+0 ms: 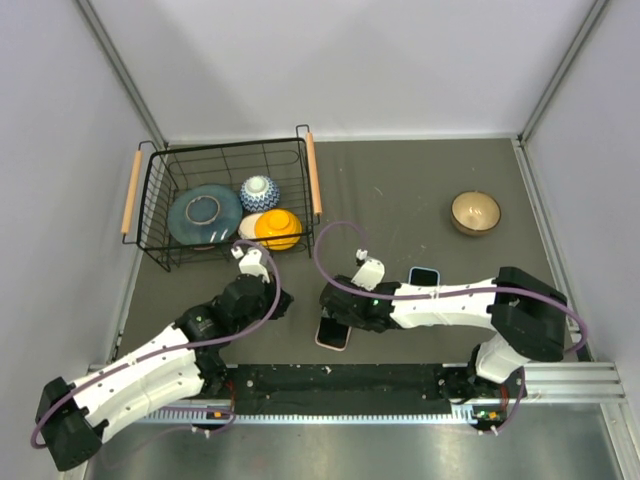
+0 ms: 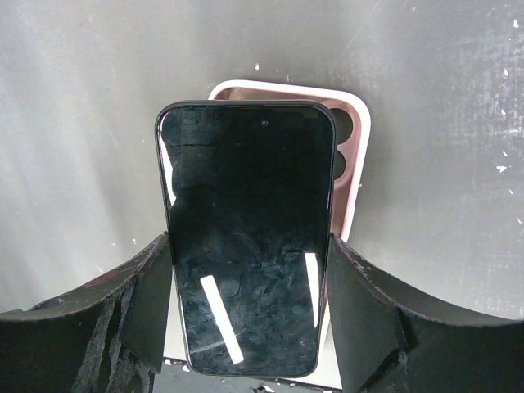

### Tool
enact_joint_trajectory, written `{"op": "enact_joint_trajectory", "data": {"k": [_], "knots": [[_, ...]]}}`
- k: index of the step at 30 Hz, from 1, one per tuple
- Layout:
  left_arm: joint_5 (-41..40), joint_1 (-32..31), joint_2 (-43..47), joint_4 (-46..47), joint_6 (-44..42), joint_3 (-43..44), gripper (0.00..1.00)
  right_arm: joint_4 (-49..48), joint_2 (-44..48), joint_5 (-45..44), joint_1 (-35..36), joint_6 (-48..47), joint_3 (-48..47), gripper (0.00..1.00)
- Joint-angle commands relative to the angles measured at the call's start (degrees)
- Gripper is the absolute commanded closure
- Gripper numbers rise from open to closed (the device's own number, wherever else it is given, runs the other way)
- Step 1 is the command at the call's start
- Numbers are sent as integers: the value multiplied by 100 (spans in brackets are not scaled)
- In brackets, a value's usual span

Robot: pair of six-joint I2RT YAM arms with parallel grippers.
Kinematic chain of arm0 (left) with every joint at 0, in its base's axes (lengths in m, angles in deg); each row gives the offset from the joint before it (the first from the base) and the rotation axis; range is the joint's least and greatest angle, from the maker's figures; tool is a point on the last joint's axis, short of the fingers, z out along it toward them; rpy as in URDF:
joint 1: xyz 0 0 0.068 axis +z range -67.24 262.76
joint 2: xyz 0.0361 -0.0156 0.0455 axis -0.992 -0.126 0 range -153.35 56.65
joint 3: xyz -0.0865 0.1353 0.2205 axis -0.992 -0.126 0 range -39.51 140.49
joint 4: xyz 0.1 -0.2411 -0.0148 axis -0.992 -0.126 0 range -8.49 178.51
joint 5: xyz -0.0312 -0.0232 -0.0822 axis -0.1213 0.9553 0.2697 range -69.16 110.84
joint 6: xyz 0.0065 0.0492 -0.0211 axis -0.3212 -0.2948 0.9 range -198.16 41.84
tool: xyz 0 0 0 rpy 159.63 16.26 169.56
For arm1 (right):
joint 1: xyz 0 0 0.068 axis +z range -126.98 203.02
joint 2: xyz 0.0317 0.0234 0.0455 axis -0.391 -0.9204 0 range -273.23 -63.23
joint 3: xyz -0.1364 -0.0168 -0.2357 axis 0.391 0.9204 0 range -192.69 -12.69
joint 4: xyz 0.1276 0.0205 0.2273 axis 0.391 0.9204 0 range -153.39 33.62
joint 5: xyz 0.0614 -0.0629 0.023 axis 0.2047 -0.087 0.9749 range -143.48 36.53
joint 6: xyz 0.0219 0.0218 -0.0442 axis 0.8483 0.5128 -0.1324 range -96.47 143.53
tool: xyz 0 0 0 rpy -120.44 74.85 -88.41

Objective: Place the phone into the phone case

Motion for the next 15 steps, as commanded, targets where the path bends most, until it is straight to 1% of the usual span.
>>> {"op": "enact_joint_trajectory", "data": {"k": [1,2,6,7,8,10,11,15], "knots": [[218,22,-176,393,-13,-5,85,375,-154,-368,133,271,-397,55],[227,31,-212,376,-22,22,84,384,-163,-377,141,315,-388,52],[245,40,-300,253,-30,162,74,481,-224,-334,141,377,-397,44],[254,48,-309,253,-30,180,72,481,-242,-316,141,421,-379,42],[262,48,-309,261,-30,189,71,481,-259,-298,150,465,-362,38],[262,48,-326,322,-22,180,67,498,-277,-316,150,404,-414,34],[254,57,-344,332,-22,180,66,533,-260,-351,150,360,-440,31],[341,66,-414,384,31,171,63,612,-5,-403,141,263,-511,26]]}}
